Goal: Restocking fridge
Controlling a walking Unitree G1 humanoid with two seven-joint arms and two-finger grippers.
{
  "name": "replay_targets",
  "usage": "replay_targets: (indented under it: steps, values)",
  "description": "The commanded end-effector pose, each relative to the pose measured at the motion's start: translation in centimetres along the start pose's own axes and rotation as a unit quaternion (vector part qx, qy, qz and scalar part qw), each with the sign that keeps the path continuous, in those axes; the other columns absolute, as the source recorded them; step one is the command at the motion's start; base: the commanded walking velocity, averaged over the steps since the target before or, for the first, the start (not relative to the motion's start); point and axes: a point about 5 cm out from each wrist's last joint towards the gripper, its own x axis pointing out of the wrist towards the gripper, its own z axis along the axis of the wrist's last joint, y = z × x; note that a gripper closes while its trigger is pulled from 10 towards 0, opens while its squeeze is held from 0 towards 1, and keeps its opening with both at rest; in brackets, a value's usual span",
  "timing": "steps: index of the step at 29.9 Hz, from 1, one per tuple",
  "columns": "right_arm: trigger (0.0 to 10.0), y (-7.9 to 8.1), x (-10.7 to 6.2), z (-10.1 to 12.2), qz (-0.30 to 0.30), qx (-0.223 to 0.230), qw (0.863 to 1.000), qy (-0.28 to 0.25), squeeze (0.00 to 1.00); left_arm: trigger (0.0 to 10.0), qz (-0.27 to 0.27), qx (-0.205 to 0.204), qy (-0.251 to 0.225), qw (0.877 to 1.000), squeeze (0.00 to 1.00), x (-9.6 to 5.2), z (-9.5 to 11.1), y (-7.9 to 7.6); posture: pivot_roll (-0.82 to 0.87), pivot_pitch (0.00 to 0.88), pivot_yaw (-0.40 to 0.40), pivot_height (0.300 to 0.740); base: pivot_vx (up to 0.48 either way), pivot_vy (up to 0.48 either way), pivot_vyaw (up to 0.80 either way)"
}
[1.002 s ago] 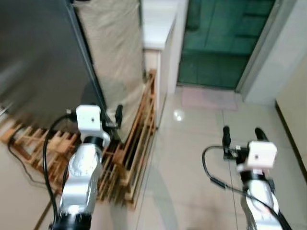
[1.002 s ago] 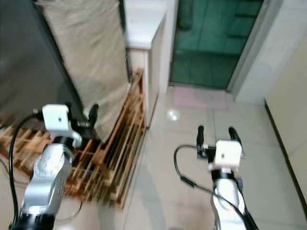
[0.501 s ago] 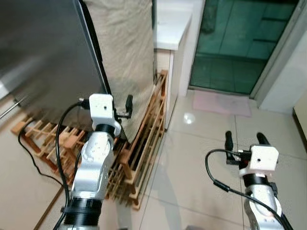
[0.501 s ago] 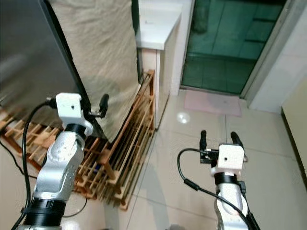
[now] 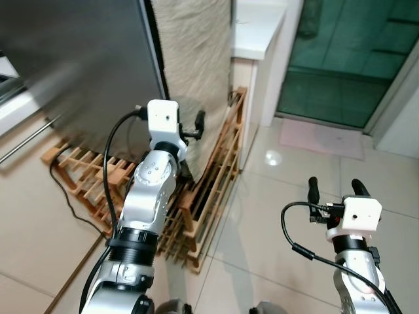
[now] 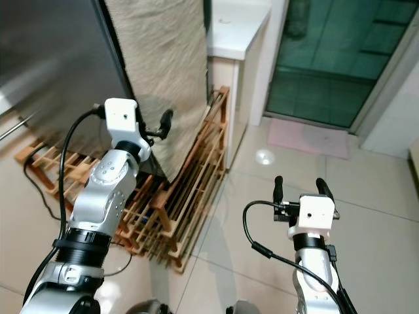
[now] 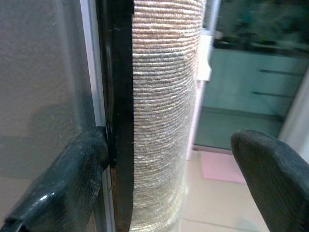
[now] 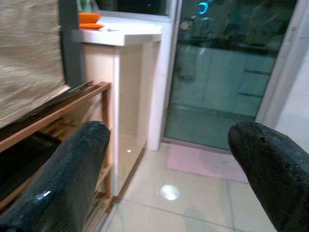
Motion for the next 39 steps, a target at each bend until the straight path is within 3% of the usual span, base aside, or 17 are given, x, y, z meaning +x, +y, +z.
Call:
replay_targets:
  steps: [1, 4, 10, 15, 17, 18, 21, 22, 24, 26, 27, 28, 29, 30, 32, 35, 39]
  values:
    - [10.0, -0.3, -0.3, 0.2, 0.000, 0.005, 1.000, 0.003, 0.00, 10.0, -0.073, -0.006, 0.021, 0.997, 0.00, 0.7, -0.3, -2.2, -0.08, 0.121, 0.065, 0.710, 0.000, 0.000, 0.00]
    - [10.0, -0.5, -1.7, -0.3, 0.003, 0.004, 1.000, 0.022, 0.00, 10.0, -0.148, -0.022, 0.017, 0.989, 0.00, 1.0, 0.2, -4.4, -0.09, 0.142, 0.074, 0.710, 0.000, 0.000, 0.00]
    - [10.0, -0.6, -2.6, -0.8, -0.004, 0.008, 0.999, 0.038, 0.00, 10.0, -0.229, -0.053, 0.009, 0.972, 0.00, 0.9, 1.0, -6.7, -0.12, 0.155, 0.089, 0.710, 0.000, 0.000, 0.00]
    - [10.0, -0.6, -3.4, -1.0, -0.006, 0.014, 0.999, 0.052, 0.00, 10.0, -0.395, -0.122, -0.023, 0.910, 0.00, -0.4, 3.3, -9.9, -0.12, 0.157, 0.095, 0.710, 0.000, 0.000, 0.00]
    - [10.0, -0.6, -3.4, -1.0, -0.005, 0.014, 0.998, 0.053, 0.00, 10.0, -0.411, -0.139, -0.027, 0.901, 0.00, -0.6, 3.8, -10.0, -0.12, 0.157, 0.095, 0.710, 0.000, 0.000, 0.00]
    - [10.0, -0.6, -3.3, -1.1, -0.004, 0.016, 0.998, 0.055, 0.00, 10.0, -0.450, -0.184, -0.026, 0.874, 0.00, -1.3, 4.7, -9.8, -0.12, 0.144, 0.092, 0.710, 0.000, 0.000, 0.00]
    - [10.0, -0.7, -3.1, -1.0, -0.002, 0.017, 0.998, 0.053, 0.00, 10.0, -0.465, -0.205, -0.014, 0.861, 0.00, -1.8, 4.8, -8.5, -0.12, 0.136, 0.088, 0.710, 0.000, 0.000, 0.00]
    - [10.0, -0.7, -2.8, -0.9, -0.001, 0.017, 0.999, 0.051, 0.00, 10.0, -0.448, -0.206, -0.003, 0.870, 0.00, -1.7, 4.3, -7.1, -0.11, 0.133, 0.084, 0.710, 0.000, 0.000, 0.00]
    - [10.0, -0.7, -2.7, -0.9, -0.001, 0.017, 0.999, 0.051, 0.00, 10.0, -0.440, -0.204, 0.001, 0.874, 0.00, -1.7, 4.1, -6.7, -0.11, 0.133, 0.084, 0.710, 0.000, 0.000, 0.00]
    - [10.0, -0.6, -2.4, -0.7, 0.003, 0.016, 0.999, 0.047, 0.00, 10.0, -0.366, -0.168, 0.010, 0.915, 0.00, -0.8, 3.2, -4.3, -0.10, 0.126, 0.080, 0.710, 0.000, 0.000, 0.00]
    - [10.0, -0.5, -2.2, -0.6, 0.005, 0.016, 0.999, 0.044, 0.00, 10.0, -0.297, -0.142, 0.016, 0.944, 0.00, -0.1, 2.7, -2.5, -0.10, 0.125, 0.079, 0.710, 0.000, 0.000, 0.00]
    - [10.0, -0.4, -1.7, -0.3, 0.006, 0.016, 0.999, 0.040, 0.00, 10.0, -0.170, -0.087, 0.026, 0.981, 0.00, 0.6, 1.9, 0.6, -0.08, 0.125, 0.074, 0.710, 0.000, 0.000, 0.00]
    - [10.0, -0.3, -1.6, -0.1, 0.006, 0.016, 0.999, 0.038, 0.00, 10.0, -0.120, -0.060, 0.029, 0.991, 0.00, 0.7, 1.7, 1.8, -0.08, 0.125, 0.074, 0.710, 0.000, 0.000, 0.00]
    - [10.0, -0.3, -1.6, -0.1, 0.006, 0.016, 0.999, 0.038, 0.00, 10.0, -0.120, -0.060, 0.029, 0.991, 0.00, 0.7, 1.7, 1.8, -0.08, 0.125, 0.074, 0.710, 0.000, 0.000, 0.00]
    - [10.0, -0.1, -1.1, 0.3, 0.005, 0.018, 0.999, 0.030, 0.00, 10.0, -0.034, -0.024, 0.026, 0.999, 0.00, 0.2, 1.2, 3.9, -0.07, 0.122, 0.070, 0.710, 0.000, 0.000, 0.00]
    - [10.0, 0.5, 0.4, 2.0, 0.007, 0.025, 1.000, -0.006, 0.00, 10.0, 0.078, 0.006, 0.009, 0.997, 0.00, -2.7, 0.5, 6.4, -0.05, 0.105, 0.066, 0.710, 0.000, 0.000, 0.00]
    - [10.0, 0.7, 1.5, 3.4, 0.010, 0.031, 0.999, -0.033, 0.00, 10.0, 0.106, 0.034, -0.026, 0.993, 0.00, -5.2, 0.5, 6.7, -0.04, 0.098, 0.059, 0.710, 0.000, 0.000, 0.00]
